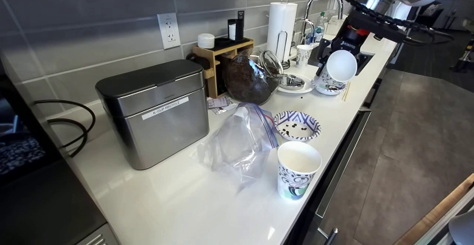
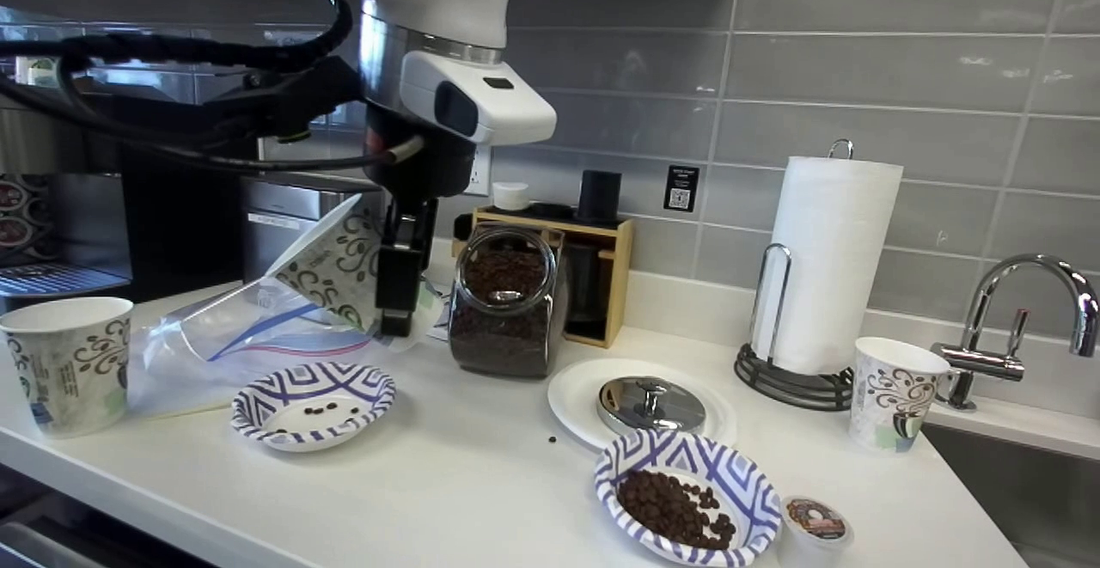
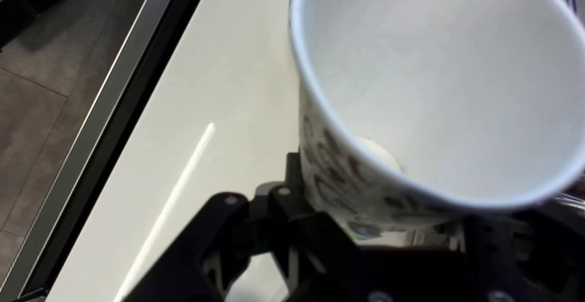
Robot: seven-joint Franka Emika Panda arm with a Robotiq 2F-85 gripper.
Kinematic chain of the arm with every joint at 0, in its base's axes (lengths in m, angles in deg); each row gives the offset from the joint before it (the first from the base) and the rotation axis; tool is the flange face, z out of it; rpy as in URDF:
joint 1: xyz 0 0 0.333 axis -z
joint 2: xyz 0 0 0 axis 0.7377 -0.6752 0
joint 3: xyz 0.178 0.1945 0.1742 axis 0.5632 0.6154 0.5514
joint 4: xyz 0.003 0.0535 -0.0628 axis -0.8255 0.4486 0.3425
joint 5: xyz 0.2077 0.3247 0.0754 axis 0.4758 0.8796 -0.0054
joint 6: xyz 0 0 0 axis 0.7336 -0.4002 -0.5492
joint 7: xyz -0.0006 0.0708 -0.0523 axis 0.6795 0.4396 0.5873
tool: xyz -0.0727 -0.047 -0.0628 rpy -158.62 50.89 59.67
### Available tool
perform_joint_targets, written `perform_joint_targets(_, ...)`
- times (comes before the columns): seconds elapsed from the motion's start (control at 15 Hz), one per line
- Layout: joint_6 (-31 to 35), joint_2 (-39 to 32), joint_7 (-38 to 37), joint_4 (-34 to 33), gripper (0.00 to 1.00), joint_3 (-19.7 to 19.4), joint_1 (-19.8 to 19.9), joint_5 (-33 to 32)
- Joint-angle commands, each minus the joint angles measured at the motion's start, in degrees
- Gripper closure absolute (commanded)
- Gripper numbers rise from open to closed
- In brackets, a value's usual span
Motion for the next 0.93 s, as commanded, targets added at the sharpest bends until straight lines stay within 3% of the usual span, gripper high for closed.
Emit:
perform_joint_targets(0.0, -0.5, -0.2, 1.1, -0.2, 0.64, 4.2, 4.3, 1.5)
perform_joint_targets(0.4, -12.1, -6.1, 6.3, -4.0, 0.64, 2.0, 8.1, 11.9)
perform_joint_targets(0.87, -19.4, -15.9, 3.0, -10.1, 0.64, 2.4, 14.1, 12.2)
